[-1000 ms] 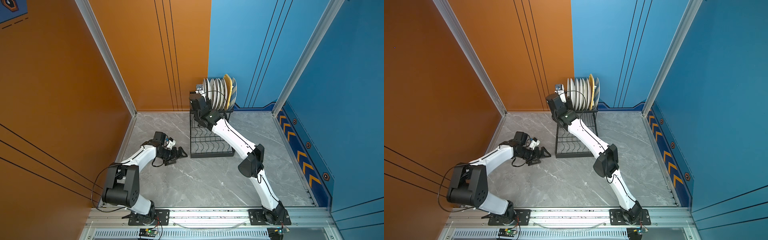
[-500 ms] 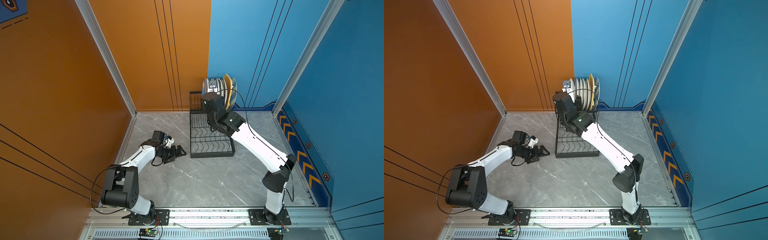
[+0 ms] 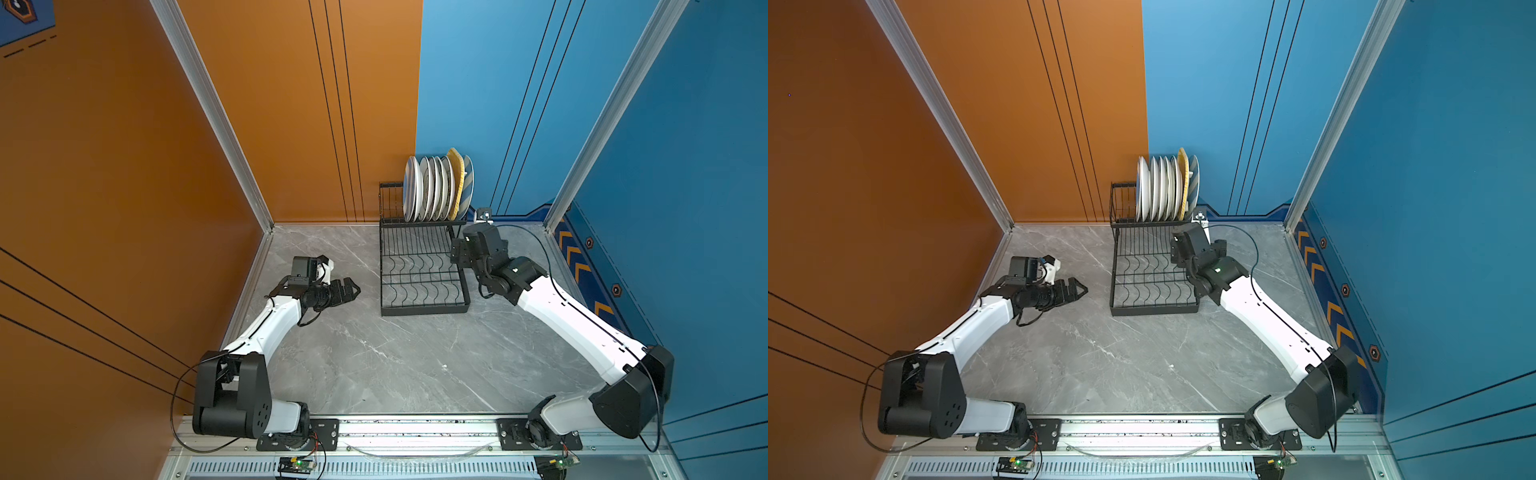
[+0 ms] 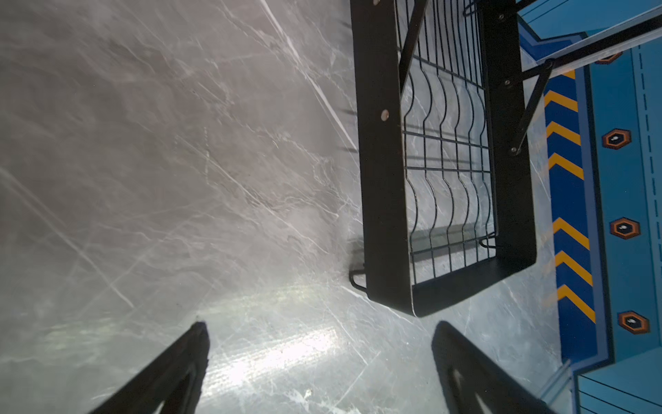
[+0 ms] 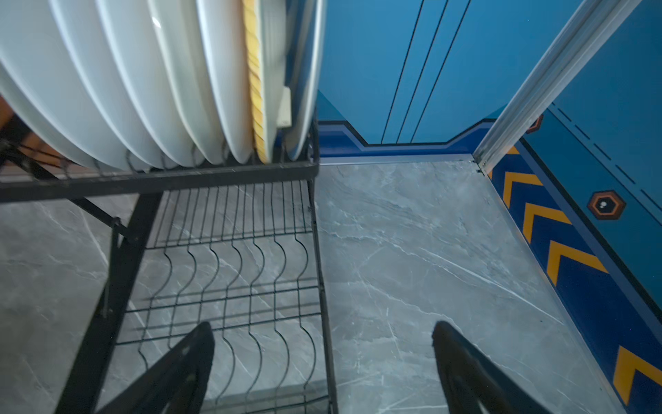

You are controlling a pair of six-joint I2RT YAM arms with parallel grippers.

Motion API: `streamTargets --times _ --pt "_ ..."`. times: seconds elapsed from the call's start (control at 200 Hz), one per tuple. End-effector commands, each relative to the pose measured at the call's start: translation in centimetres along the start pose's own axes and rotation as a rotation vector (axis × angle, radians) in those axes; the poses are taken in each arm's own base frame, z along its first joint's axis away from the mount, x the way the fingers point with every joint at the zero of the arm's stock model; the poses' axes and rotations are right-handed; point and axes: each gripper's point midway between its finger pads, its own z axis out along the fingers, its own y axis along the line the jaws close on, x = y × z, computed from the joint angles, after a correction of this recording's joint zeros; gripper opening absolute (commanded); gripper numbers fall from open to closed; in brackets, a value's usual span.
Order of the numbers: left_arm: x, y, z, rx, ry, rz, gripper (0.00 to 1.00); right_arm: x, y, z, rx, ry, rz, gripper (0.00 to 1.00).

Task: Load plates into a dish rack
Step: Reset both arms

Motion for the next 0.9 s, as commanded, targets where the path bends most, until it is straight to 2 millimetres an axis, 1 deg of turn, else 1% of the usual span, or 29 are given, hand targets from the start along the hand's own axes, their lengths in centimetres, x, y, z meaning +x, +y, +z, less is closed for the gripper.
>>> streamTargets --times 0.0,0.07,0.1,0.11,0.125,0.215,0.385,0.485,0.571,0.676,0.786,0.891 --pt "-2.0 2.2 -0.6 -0.105 -0.118 0.067 0.98 1.1 -1.9 0.8 -0.043 -0.003 0.055 1.0" --pt "-2.8 3.1 -0.8 -0.145 -0.159 0.086 0.98 2.3 -3.8 1.8 -0.031 0.002 0.062 1.0" --pt "-2.7 3.6 -0.9 -0.166 -0.162 0.094 0.98 3.0 -4.8 2.4 -0.019 0.01 0.063 1.0" --pt "-3.4 3.5 -1.0 -0.166 -0.189 0.108 0.98 3.2 -5.0 2.5 -0.016 0.01 0.066 1.0" --pt "-3.7 3.7 -1.0 -0.174 -0.202 0.117 0.98 3.5 -5.5 2.8 -0.013 0.014 0.069 1.0" --pt "-4.4 5.0 -1.1 -0.229 -0.249 0.143 0.98 5.1 -8.3 4.3 0.018 0.025 0.081 1.0" --pt "-5.1 7.7 -1.1 -0.322 -0.339 0.153 0.98 8.5 -13.4 7.0 0.114 0.029 0.101 1.0" --pt "-5.5 8.4 -1.1 -0.353 -0.397 0.188 0.98 10.4 -15.7 8.2 0.151 0.007 0.114 1.0" --pt "-6.0 9.1 -1.4 -0.381 -0.444 0.199 0.98 12.0 -16.7 9.0 0.16 -0.019 0.114 1.0" --pt "-6.4 9.5 -1.4 -0.395 -0.492 0.222 0.98 13.4 -16.7 9.6 0.149 -0.067 0.08 1.0" --pt "-6.0 10.2 -1.3 -0.428 -0.496 0.241 0.98 14.1 -16.3 10.0 0.13 -0.102 0.068 1.0" --pt "-5.7 10.3 -1.9 -0.435 -0.561 0.275 0.98 14.3 -15.9 10.3 0.11 -0.099 0.063 1.0"
